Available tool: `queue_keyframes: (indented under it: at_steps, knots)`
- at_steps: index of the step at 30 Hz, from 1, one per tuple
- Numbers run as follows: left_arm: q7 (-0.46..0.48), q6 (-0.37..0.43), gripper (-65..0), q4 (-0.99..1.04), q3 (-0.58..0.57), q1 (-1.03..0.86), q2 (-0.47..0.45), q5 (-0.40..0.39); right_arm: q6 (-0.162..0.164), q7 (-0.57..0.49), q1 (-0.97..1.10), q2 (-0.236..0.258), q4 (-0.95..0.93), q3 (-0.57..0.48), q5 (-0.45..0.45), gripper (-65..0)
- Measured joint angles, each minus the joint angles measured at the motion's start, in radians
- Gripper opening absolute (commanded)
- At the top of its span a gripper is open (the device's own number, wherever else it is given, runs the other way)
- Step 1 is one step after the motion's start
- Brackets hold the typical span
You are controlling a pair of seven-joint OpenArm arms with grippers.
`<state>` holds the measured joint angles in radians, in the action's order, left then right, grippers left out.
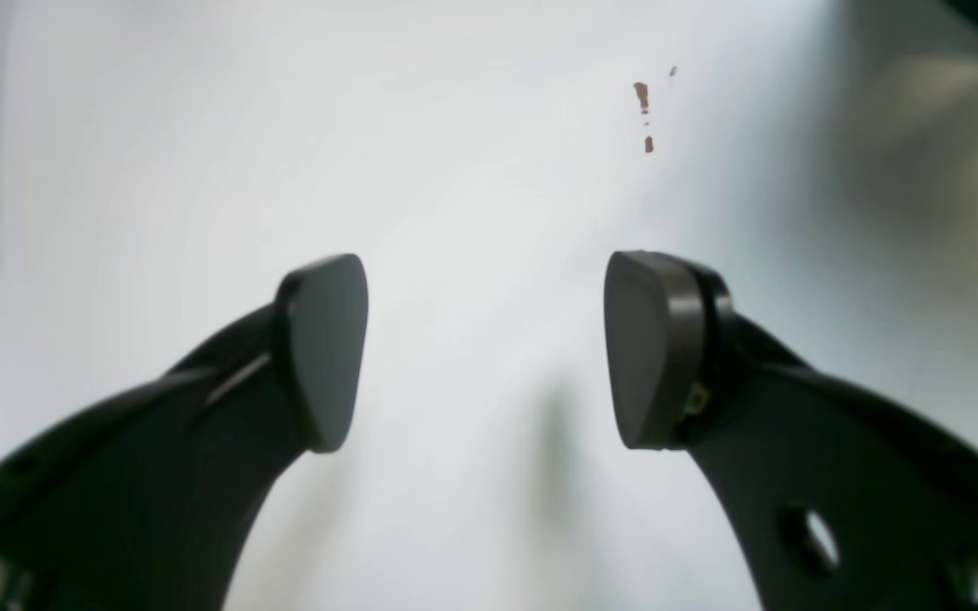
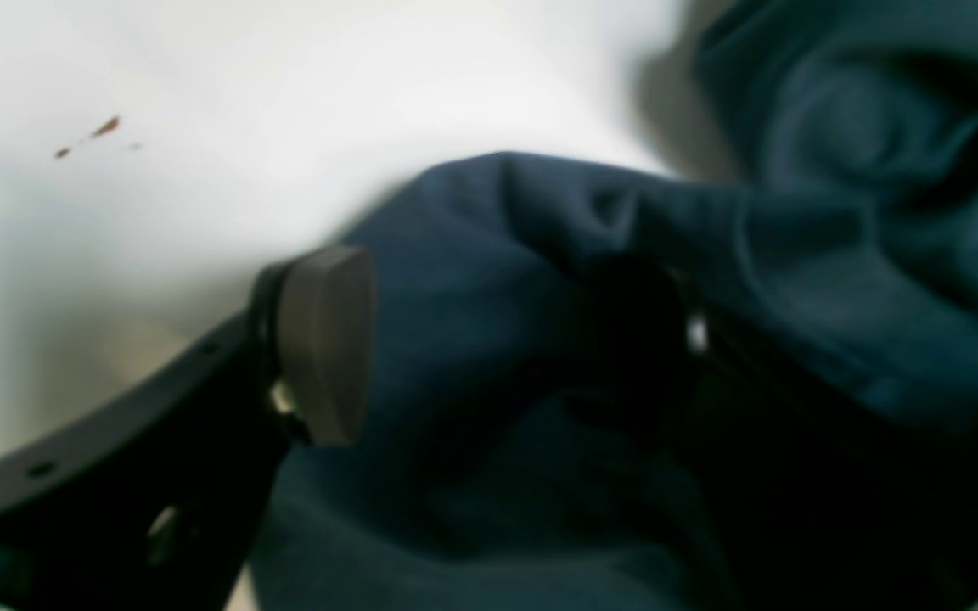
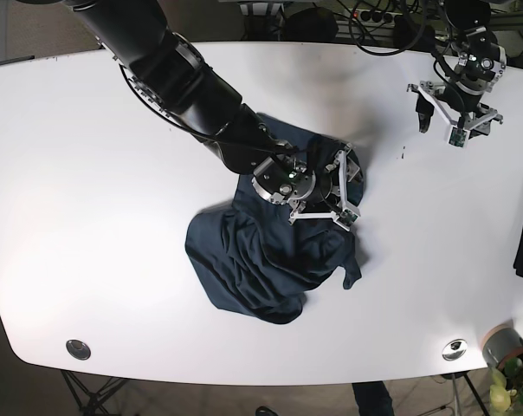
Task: Fold the T-shirt properly
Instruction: 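Lower the right gripper into the teal shirt and grasp the fabric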
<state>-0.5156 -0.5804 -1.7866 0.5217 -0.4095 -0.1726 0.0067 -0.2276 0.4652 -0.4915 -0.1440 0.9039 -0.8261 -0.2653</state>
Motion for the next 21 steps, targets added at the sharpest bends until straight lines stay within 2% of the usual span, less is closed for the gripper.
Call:
queue_keyframes:
  at_steps: [11, 14, 16, 18, 21]
  knots:
    - [0.0, 0.0, -25.7, 0.0, 0.0, 0.0, 0.0, 0.0, 0.0, -0.128, -0.003, -0.006, -0.095, 0.001, 0.0, -24.3]
    - [0.0, 0.0, -25.7, 0.0, 0.0, 0.0, 0.0, 0.0, 0.0, -0.133, 0.0, -0.006, -0.095, 0.001, 0.0, -24.9]
    - [0.0, 0.0, -25.7, 0.0, 0.0, 0.0, 0.0, 0.0, 0.0, -0.137, 0.007, -0.007, -0.095, 0.0, 0.0, -29.6]
    - [0.0, 0.0, -25.7, 0.0, 0.0, 0.0, 0.0, 0.0, 0.01, -0.152, 0.016, -0.007, -0.095, 0.002, 0.001, -37.3]
    - [0.0, 0.0, -25.7, 0.0, 0.0, 0.0, 0.0, 0.0, 0.018, -0.147, 0.035, -0.001, -0.068, 0.002, 0.003, -53.7]
